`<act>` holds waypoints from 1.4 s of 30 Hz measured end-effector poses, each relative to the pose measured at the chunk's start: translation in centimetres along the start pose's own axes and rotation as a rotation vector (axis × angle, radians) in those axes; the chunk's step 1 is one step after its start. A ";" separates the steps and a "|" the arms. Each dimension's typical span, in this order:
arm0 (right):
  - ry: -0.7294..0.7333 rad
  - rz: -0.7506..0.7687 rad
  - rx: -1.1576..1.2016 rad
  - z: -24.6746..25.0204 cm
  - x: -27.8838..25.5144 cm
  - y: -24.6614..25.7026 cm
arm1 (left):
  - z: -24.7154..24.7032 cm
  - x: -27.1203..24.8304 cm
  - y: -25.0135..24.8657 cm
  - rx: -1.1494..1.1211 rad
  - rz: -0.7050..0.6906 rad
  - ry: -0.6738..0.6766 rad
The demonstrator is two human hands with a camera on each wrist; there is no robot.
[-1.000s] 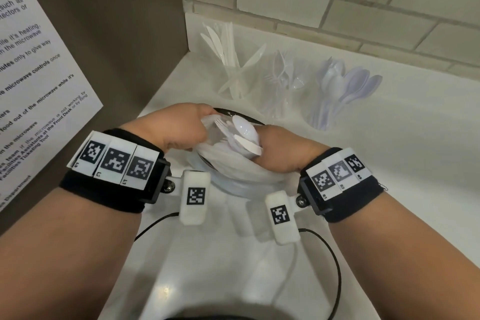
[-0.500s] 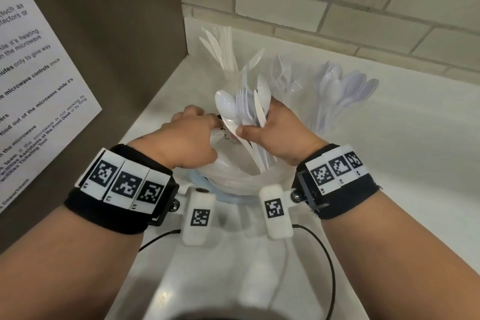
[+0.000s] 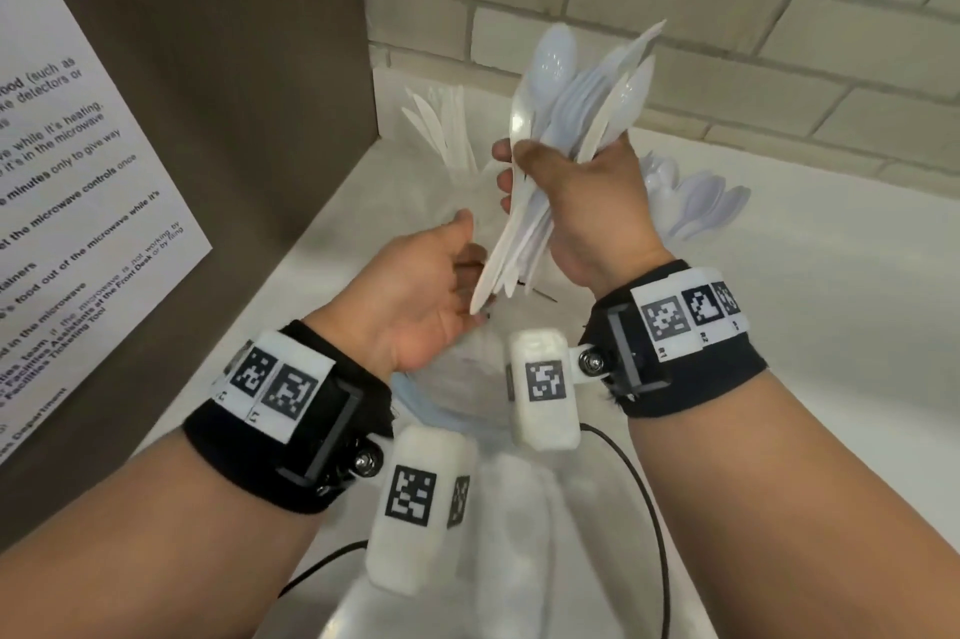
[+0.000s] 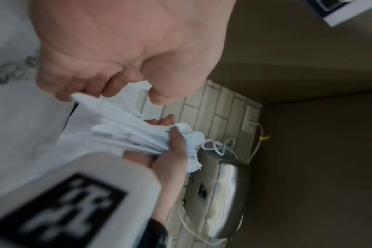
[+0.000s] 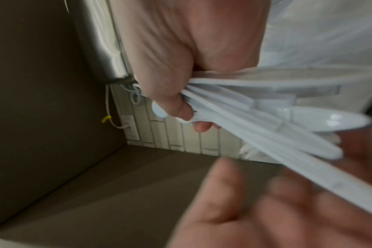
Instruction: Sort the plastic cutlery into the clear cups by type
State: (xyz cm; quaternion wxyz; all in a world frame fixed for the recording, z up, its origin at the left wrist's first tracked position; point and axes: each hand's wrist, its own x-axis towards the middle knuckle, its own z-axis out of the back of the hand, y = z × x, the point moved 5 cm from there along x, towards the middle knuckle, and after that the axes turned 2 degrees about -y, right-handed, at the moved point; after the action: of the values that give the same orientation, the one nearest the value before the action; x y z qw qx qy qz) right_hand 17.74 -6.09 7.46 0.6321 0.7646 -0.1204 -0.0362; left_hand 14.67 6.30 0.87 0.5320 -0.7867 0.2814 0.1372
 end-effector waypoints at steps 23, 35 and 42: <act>-0.046 0.023 0.010 -3.1 -1.2 -1.2 | -1.5 0.7 -1.4 -0.441 -0.020 0.054; 0.188 -0.062 0.008 -2.1 -1.4 -0.6 | 0.0 -1.4 -5.0 -0.089 -0.443 0.037; 0.423 -0.003 -0.628 -3.7 -2.7 -2.6 | -1.2 -3.1 -7.3 0.334 -0.883 0.015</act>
State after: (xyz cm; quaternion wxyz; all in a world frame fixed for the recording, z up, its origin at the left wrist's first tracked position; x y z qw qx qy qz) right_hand 16.29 -1.50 5.43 0.8466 0.5243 0.0306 0.0865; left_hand 16.38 8.14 8.46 0.6567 -0.7358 -0.0580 -0.1548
